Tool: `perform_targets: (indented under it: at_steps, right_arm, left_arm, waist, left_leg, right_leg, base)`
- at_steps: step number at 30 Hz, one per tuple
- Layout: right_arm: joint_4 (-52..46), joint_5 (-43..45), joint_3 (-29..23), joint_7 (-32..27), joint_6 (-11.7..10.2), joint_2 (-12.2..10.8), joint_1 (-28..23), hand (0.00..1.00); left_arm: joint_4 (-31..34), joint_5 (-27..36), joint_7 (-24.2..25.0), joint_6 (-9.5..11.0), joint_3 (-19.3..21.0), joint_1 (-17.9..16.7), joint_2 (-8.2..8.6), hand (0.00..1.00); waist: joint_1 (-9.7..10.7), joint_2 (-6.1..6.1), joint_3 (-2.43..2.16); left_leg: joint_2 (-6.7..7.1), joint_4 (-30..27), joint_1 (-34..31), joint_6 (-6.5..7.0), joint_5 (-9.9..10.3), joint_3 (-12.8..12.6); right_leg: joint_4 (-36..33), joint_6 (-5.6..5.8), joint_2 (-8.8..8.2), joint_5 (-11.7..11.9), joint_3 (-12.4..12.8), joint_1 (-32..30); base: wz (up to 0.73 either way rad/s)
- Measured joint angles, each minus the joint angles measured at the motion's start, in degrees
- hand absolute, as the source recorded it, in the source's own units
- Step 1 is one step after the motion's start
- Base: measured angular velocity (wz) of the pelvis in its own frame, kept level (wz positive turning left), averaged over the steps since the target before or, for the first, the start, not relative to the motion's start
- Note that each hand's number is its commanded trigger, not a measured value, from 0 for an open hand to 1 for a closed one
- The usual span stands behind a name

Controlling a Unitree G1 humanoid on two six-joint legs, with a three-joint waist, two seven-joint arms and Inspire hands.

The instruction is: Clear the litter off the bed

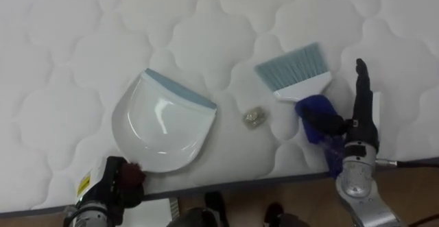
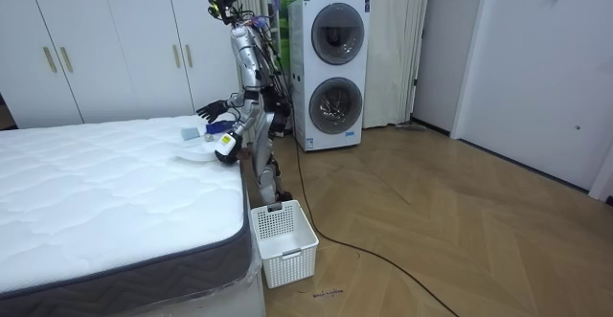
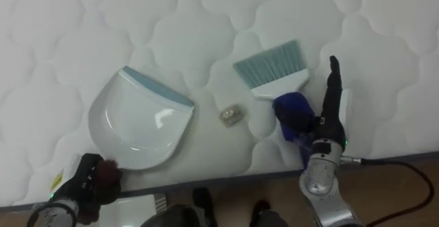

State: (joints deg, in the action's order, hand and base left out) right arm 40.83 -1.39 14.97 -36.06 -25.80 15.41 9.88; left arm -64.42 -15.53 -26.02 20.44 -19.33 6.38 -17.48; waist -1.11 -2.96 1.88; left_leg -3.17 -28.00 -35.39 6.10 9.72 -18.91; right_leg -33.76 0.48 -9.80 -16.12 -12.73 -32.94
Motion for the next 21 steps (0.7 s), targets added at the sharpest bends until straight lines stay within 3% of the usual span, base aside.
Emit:
perform_targets:
  at_steps: [21]
  right_arm:
    - [-0.5,-0.1,0.1,2.0,-0.4,-0.6,-2.1,0.0]
  left_arm:
    - [0.0,0.2,-0.4,0.5,0.0,-0.5,-0.08,1.0]
  waist:
    - [0.7,0.21,0.05]
  left_leg:
    - [-0.01,0.1,0.1,-0.01,0.0,-0.2]
  right_leg:
    - [0.0,0.01,-0.04,0.1,-0.1,0.2]
  base:
    - [0.0]
